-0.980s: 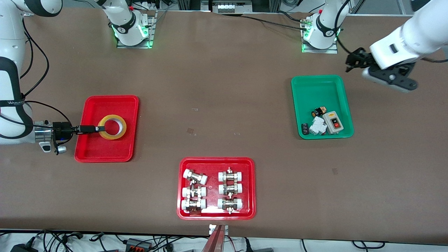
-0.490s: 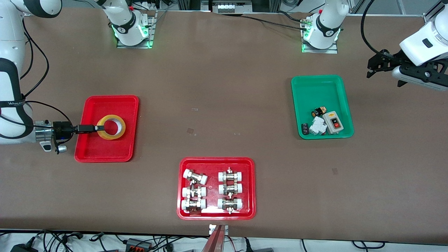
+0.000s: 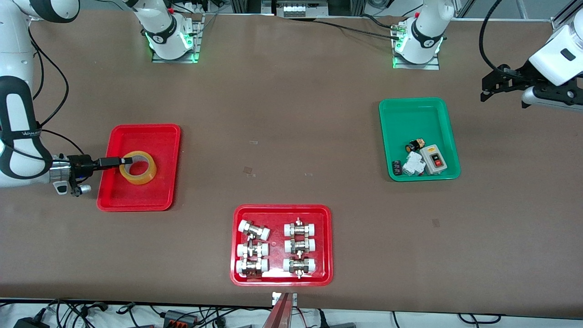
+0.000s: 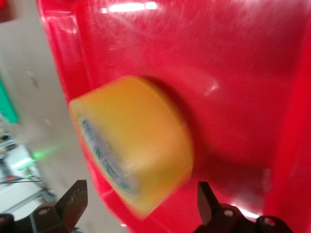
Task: Left arm passes tape to right arm into tray
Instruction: 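Open the right gripper and raise it away from the tape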
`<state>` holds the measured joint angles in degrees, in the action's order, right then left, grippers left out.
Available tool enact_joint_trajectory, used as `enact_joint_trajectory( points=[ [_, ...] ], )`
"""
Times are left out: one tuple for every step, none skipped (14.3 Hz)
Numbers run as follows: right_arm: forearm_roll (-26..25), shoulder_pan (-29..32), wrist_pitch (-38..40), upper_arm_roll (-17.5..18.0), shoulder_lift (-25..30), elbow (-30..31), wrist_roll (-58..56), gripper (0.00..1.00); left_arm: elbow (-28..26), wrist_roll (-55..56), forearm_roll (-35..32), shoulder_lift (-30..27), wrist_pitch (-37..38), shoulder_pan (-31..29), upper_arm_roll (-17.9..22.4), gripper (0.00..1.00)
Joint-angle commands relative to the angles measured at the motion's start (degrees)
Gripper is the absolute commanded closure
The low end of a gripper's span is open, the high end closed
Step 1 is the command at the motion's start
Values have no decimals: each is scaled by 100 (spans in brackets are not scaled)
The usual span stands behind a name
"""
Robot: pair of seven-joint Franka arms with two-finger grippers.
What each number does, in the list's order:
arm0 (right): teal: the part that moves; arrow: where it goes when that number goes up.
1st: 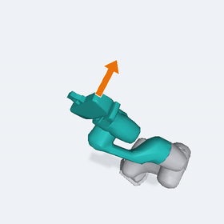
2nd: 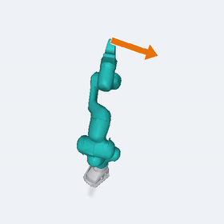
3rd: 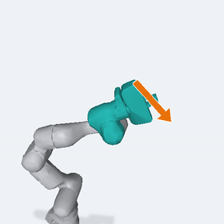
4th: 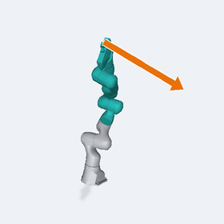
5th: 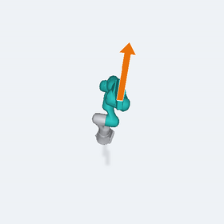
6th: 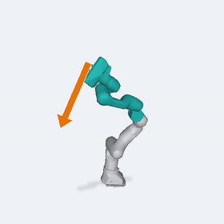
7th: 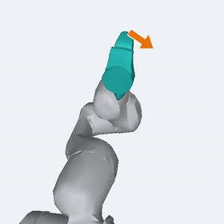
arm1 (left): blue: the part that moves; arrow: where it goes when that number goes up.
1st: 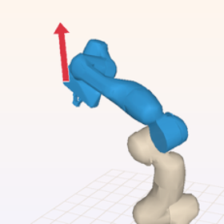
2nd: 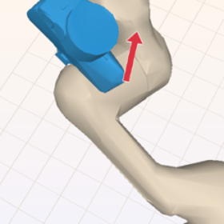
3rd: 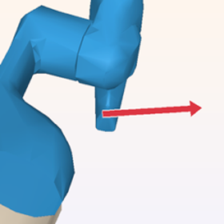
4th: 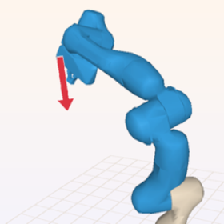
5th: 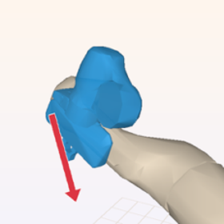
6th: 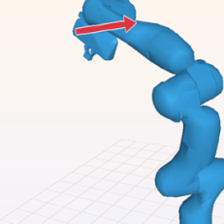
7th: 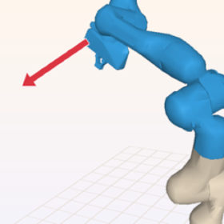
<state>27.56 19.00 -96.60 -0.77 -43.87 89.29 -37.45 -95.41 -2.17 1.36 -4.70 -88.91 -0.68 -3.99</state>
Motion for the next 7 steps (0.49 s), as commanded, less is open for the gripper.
enact_joint_trajectory(
  points=[
    [-722,-238,-315,33,536,80,54,0,321,445,110,224,120,-37,-14,0],
    [-1065,-369,-324,33,772,27,246,0,339,402,267,302,102,-63,38,0],
    [-1390,-466,-307,33,975,-86,578,0,339,332,320,303,102,-90,47,0],
    [-1741,-580,-255,50,1177,-261,1043,0,339,314,338,295,102,-116,47,0],
    [-2006,-703,-193,59,1353,-394,1430,0,348,305,382,286,110,-160,47,0],
    [-2235,-861,-114,68,1503,-508,1817,0,357,314,417,268,119,-160,47,0],
    [-2385,-1002,-105,68,1626,-631,2177,0,392,322,331,242,145,-134,47,0]
  ],
)
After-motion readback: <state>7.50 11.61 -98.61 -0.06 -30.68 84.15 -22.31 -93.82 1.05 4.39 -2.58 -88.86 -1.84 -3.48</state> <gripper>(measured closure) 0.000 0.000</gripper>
